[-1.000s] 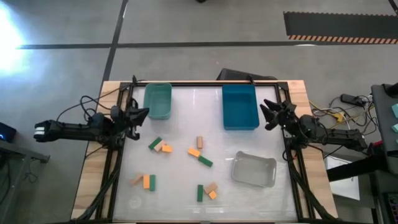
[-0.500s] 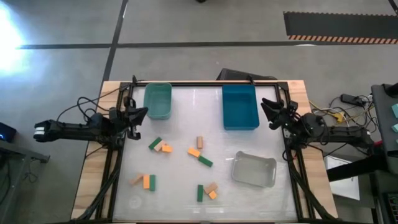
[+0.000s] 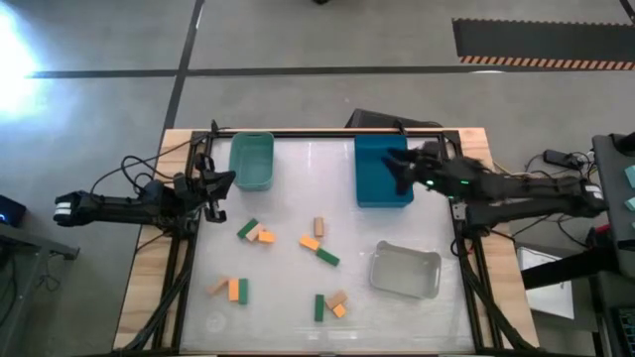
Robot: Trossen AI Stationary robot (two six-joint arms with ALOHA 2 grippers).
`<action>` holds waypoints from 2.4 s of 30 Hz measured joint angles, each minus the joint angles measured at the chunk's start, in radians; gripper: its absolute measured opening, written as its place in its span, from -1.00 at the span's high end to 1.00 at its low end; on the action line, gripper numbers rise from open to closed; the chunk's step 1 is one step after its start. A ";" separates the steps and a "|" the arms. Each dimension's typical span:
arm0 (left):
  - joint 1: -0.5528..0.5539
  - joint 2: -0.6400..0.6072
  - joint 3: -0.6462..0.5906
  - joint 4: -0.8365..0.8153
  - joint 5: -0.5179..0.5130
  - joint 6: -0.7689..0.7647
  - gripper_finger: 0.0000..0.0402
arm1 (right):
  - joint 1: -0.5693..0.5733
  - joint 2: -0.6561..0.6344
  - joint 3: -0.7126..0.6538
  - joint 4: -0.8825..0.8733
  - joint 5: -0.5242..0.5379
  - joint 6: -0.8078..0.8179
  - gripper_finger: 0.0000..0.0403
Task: Sort & place blocks by color
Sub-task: Put the brown wooden block into the dark blue bin
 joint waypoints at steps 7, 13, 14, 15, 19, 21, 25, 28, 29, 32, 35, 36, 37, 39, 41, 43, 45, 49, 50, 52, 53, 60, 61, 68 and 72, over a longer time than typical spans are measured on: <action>0.000 0.011 -0.005 0.000 0.000 -0.003 1.00 | 0.000 0.215 0.251 -0.319 0.001 0.139 -0.09; 0.000 0.020 -0.028 -0.001 0.000 -0.003 1.00 | 0.023 0.413 0.444 -0.497 -0.007 0.213 -0.09; 0.000 0.020 -0.032 -0.001 0.000 -0.004 1.00 | 0.026 0.445 0.481 -0.510 -0.007 0.227 -0.09; 0.000 0.020 -0.036 -0.001 0.000 -0.004 1.00 | 0.030 0.476 0.513 -0.536 -0.004 0.233 -0.09; -0.001 0.018 -0.046 -0.001 0.007 -0.029 1.00 | 0.047 0.619 0.633 -0.609 -0.001 0.246 -0.09; -0.001 0.018 -0.050 -0.002 0.008 -0.061 1.00 | 0.055 0.690 0.701 -0.659 -0.004 0.262 -0.09; -0.001 0.019 -0.050 -0.001 0.011 -0.084 1.00 | 0.062 0.820 0.842 -0.788 -0.002 0.312 -0.09; -0.001 0.019 -0.050 -0.005 0.015 -0.084 1.00 | 0.074 0.924 0.941 -0.908 -0.001 0.360 -0.09; -0.001 0.019 -0.050 -0.009 0.016 -0.084 1.00 | 0.081 0.953 0.967 -0.942 -0.004 0.375 -0.09; -0.001 0.020 -0.052 -0.016 0.016 -0.084 1.00 | 0.102 1.032 1.044 -1.019 -0.004 0.415 -0.09; -0.001 0.019 -0.052 -0.016 0.016 -0.084 1.00 | 0.123 1.107 1.099 -1.070 0.000 0.445 -0.09; -0.001 0.019 -0.052 -0.016 0.016 -0.084 1.00 | 0.130 1.131 1.113 -1.080 0.000 0.458 -0.09; -0.001 0.020 -0.052 -0.016 0.016 -0.083 1.00 | 0.139 1.151 1.126 -1.085 -0.001 0.465 -0.09; -0.001 0.019 -0.052 -0.016 0.016 -0.083 1.00 | 0.158 1.191 1.152 -1.083 -0.004 0.484 -0.09; -0.001 0.019 -0.052 -0.015 0.016 -0.082 1.00 | 0.172 1.229 1.180 -1.086 -0.022 0.497 -0.09; -0.001 0.016 -0.052 -0.014 0.016 -0.082 1.00 | 0.181 1.274 1.216 -1.106 -0.027 0.519 -0.09; -0.001 0.013 -0.052 -0.011 0.016 -0.082 1.00 | 0.185 1.319 1.254 -1.146 -0.028 0.533 -0.09; 0.000 0.005 -0.052 -0.007 0.016 -0.080 1.00 | 0.186 1.393 1.344 -1.258 -0.043 0.575 -0.09; 0.000 0.002 -0.052 -0.006 0.016 -0.075 1.00 | 0.186 1.410 1.361 -1.277 -0.046 0.584 -0.09; 0.000 -0.006 -0.052 -0.004 0.016 -0.073 1.00 | 0.188 1.441 1.383 -1.292 -0.055 0.593 -0.09; 0.000 -0.010 -0.052 -0.003 0.016 -0.073 1.00 | 0.189 1.455 1.391 -1.296 -0.064 0.594 -0.09; 0.000 -0.043 -0.052 -0.004 0.014 -0.002 1.00 | 0.193 1.510 1.436 -1.295 -0.123 0.609 -0.09; 0.000 -0.044 -0.052 -0.005 0.011 0.000 1.00 | 0.193 1.516 1.437 -1.295 -0.130 0.610 -0.09; 0.000 -0.042 -0.052 -0.008 0.010 0.001 1.00 | 0.193 1.523 1.425 -1.285 -0.157 0.610 -0.01; 0.000 -0.042 -0.052 -0.008 0.010 0.001 1.00 | 0.192 1.523 1.424 -1.280 -0.157 0.610 0.20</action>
